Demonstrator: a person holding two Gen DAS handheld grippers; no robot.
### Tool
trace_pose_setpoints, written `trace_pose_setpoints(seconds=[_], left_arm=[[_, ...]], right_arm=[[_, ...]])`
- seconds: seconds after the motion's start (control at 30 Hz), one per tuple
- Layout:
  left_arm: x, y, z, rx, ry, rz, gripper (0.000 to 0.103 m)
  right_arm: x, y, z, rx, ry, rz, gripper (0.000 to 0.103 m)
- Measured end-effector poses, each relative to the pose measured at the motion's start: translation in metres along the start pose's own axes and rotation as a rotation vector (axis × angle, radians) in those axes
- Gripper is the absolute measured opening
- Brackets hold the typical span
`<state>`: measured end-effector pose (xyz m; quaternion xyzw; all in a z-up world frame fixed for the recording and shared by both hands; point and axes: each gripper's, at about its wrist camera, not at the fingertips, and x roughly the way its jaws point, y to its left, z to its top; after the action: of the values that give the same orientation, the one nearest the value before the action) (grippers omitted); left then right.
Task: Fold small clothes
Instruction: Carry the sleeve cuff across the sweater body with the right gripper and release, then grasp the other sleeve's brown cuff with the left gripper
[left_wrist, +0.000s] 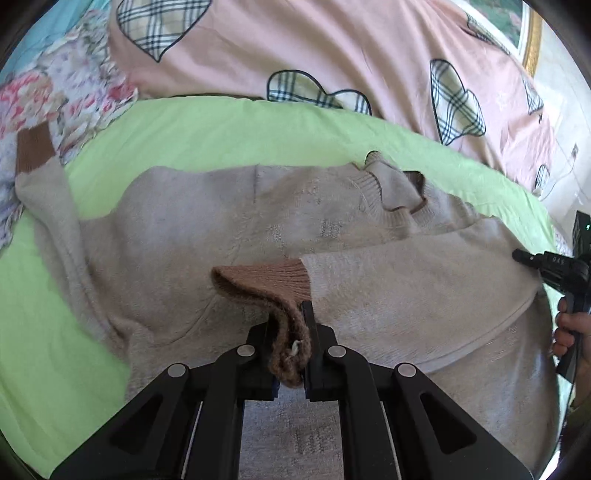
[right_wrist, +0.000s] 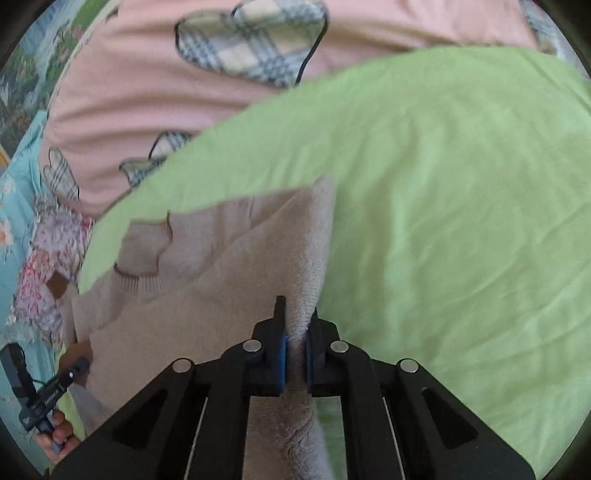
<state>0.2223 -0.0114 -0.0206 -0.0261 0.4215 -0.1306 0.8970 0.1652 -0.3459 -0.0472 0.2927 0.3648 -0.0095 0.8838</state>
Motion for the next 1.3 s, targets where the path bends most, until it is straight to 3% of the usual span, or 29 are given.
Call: trace_pose_setpoints(seconds=[0.07,0.17,0.3,0.33,0.43,0.6,0.67,0.73,0.8,1.07,1.23,1.27,1.3], left_arm=[[0.010,0.000,-0.003,0.000,0.024,0.013,0.008],[0.012,0.009,-0.010,-0.010,0.053,0.024,0.018],[-0.016,0.027,-0.018,-0.020,0.007,0.037,0.026],[-0.024,0.033,-0.020,-0.026,-0.008,0.041,0.026],[-0.043,0.057,-0.025,-0.082,-0.035,0.051,0.031],[-0.053,0.107,-0.021,-0.193,-0.037,0.092,0.041],[-0.053,0.128,-0.013,-0.229,-0.034,0.115,0.050],[-0.054,0.150,-0.002,-0.255,-0.045,0.140,0.068],[-0.051,0.172,0.013,-0.268,-0.066,0.161,0.075],[-0.016,0.275,0.085,-0.405,-0.034,0.264,0.078],[0.011,0.335,0.113,-0.534,-0.001,0.250,0.078],[0.014,0.341,0.116,-0.550,0.002,0.267,0.077],[0.016,0.347,0.117,-0.570,-0.002,0.294,0.065]], right_arm=[[0.006,-0.005,-0.003,-0.008,0.020,-0.040,0.008],[0.018,-0.007,-0.012,-0.002,0.061,-0.057,0.009],[-0.012,0.002,-0.019,0.040,0.004,-0.069,0.017],[-0.026,0.010,-0.025,0.031,-0.022,-0.054,0.020],[-0.050,0.037,-0.049,-0.015,-0.045,0.023,0.043],[-0.056,0.073,-0.094,-0.059,0.032,0.142,0.043],[-0.052,0.089,-0.112,-0.081,0.079,0.170,0.043],[-0.049,0.102,-0.126,-0.098,0.111,0.189,0.043],[-0.047,0.111,-0.137,-0.112,0.131,0.198,0.043],[-0.048,0.115,-0.154,-0.127,0.170,0.177,0.043],[-0.051,0.110,-0.155,-0.124,0.176,0.154,0.043],[-0.051,0.109,-0.154,-0.121,0.178,0.154,0.043],[-0.051,0.107,-0.154,-0.115,0.180,0.151,0.043]])
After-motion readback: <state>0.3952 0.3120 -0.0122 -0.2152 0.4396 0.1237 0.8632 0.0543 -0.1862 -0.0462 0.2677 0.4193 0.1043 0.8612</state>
